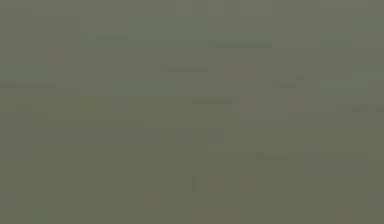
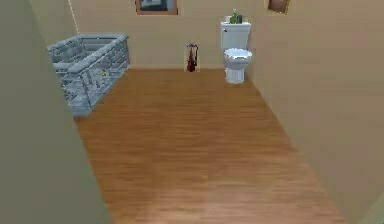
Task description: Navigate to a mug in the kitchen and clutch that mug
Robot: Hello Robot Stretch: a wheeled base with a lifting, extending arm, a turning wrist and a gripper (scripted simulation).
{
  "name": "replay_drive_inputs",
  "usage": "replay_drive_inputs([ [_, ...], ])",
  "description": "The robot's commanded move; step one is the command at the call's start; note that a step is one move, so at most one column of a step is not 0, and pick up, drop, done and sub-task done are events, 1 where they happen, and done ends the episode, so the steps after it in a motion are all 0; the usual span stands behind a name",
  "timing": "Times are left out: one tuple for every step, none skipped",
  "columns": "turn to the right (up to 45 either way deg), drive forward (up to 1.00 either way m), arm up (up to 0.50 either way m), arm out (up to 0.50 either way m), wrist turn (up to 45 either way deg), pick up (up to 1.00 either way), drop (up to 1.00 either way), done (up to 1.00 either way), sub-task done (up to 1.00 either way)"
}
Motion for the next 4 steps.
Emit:
replay_drive_inputs([
  [45.0,0.0,0.0,0.0,0.0,0.0,0.0,0.0,0.0],
  [45.0,0.0,0.0,0.0,0.0,0.0,0.0,0.0,0.0],
  [45.0,0.0,0.0,0.0,0.0,0.0,0.0,0.0,0.0],
  [36.0,0.0,0.0,0.0,0.0,0.0,0.0,0.0,0.0],
])
